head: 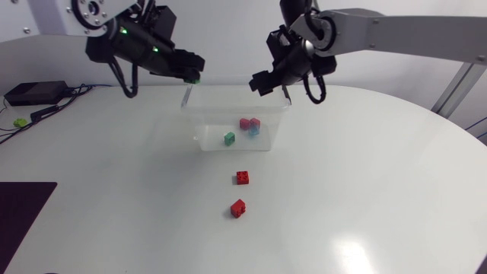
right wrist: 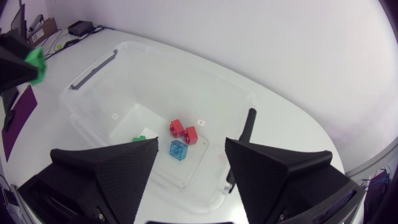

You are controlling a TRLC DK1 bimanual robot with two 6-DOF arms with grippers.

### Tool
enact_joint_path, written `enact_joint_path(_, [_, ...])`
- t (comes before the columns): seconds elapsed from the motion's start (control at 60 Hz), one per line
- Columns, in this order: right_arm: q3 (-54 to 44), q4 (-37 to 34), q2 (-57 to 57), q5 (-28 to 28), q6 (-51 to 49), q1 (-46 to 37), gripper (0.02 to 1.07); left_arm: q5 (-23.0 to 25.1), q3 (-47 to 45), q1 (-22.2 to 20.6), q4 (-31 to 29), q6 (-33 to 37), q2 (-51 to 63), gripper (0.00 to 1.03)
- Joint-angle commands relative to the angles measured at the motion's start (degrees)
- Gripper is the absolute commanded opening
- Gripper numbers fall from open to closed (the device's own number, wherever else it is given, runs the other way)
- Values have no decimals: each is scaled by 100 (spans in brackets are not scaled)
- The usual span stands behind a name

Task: Place the duplo bricks in the container

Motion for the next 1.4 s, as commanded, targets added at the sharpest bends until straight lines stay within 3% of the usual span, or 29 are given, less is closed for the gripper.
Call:
enact_joint_path(0.0, [-767, 19, -908, 7, 16, 170, 91, -59, 318, -138, 138, -137, 530, 22])
enact_joint_path(0.217, [-2806, 45, -2517, -2, 147, 838, 91, -147, 915, -218, 533, -304, 1321, 23])
enact_joint_path(0.4, [-3791, 265, -2631, -28, 297, 1181, 91, -270, 1390, -200, 630, -304, 1813, 68])
enact_joint_path(0.517, [-3878, 423, -2174, -81, 429, 1304, 91, -270, 1302, -209, 683, -339, 1549, 87])
enact_joint_path(0.633, [-3562, 529, -1365, -81, 613, 1366, 91, -270, 748, -209, 1034, -321, 811, 95])
enact_joint_path(0.95, [-2622, 441, 41, -81, 842, 1427, 91, -270, -878, -209, 1017, -5, -1122, 95])
enact_joint_path(1.15, [-1338, -561, 981, -336, 1185, 1313, 91, -261, -1686, -7, 226, 320, -1966, 95])
enact_joint_path(1.383, [-486, -1255, 1720, -397, 1554, 1278, 90, -182, -2495, 160, 24, 558, -2564, 95])
